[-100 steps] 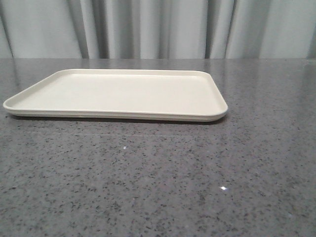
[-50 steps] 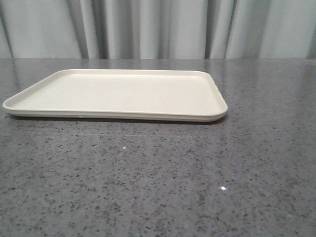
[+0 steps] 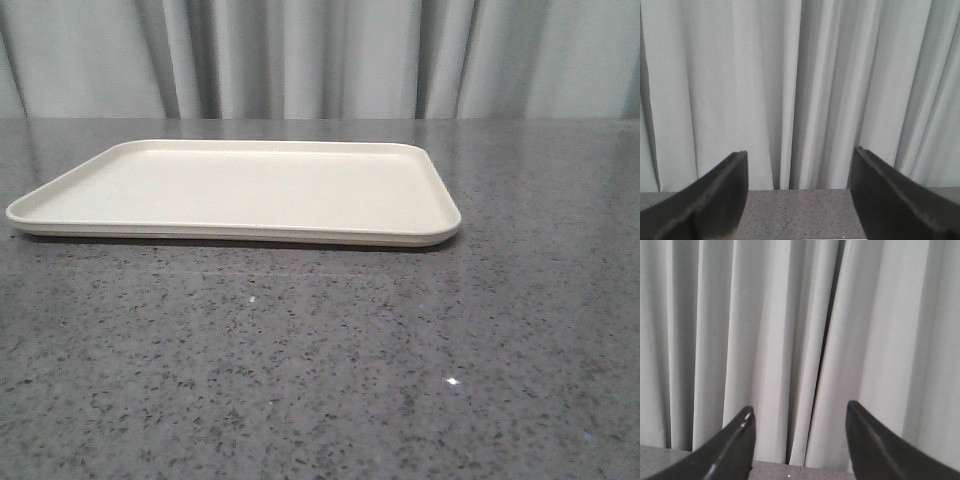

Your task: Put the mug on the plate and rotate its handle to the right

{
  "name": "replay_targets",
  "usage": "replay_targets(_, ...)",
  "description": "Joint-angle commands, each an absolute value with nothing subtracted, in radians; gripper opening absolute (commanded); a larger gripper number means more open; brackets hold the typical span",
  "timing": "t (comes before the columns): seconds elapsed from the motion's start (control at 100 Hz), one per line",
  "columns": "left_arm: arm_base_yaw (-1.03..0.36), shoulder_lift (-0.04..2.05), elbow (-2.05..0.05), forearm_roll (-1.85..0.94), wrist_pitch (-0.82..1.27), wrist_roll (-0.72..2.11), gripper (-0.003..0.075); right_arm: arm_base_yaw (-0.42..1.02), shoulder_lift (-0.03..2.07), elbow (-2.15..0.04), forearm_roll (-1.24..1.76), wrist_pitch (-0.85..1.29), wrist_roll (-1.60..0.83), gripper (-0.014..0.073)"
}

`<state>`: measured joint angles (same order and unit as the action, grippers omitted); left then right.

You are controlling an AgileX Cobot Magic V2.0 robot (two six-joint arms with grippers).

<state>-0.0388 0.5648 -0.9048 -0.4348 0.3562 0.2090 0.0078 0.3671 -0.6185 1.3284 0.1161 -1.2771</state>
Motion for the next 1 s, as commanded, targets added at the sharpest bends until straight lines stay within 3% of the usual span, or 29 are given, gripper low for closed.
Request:
replay_targets(0.0, -0.038, 0.577, -0.939, -0.443, 0.292, 0.202, 0.0449, 0.008, 0.385, -0.652, 1.354, 0.077, -1.285, 0.0460)
replay_targets(0.74, -0.038, 0.577, -0.939, -0.443, 0.299, 0.202, 0.0440, 0.008, 0.384, -0.653, 1.346, -0.010, -1.288, 0.0465)
replay_targets(0.99, -0.036, 0.624, -1.048, -0.353, 0.478, 0.192, 0.0440, 0.008, 0.384, -0.653, 1.340, -0.010, -1.288, 0.0465)
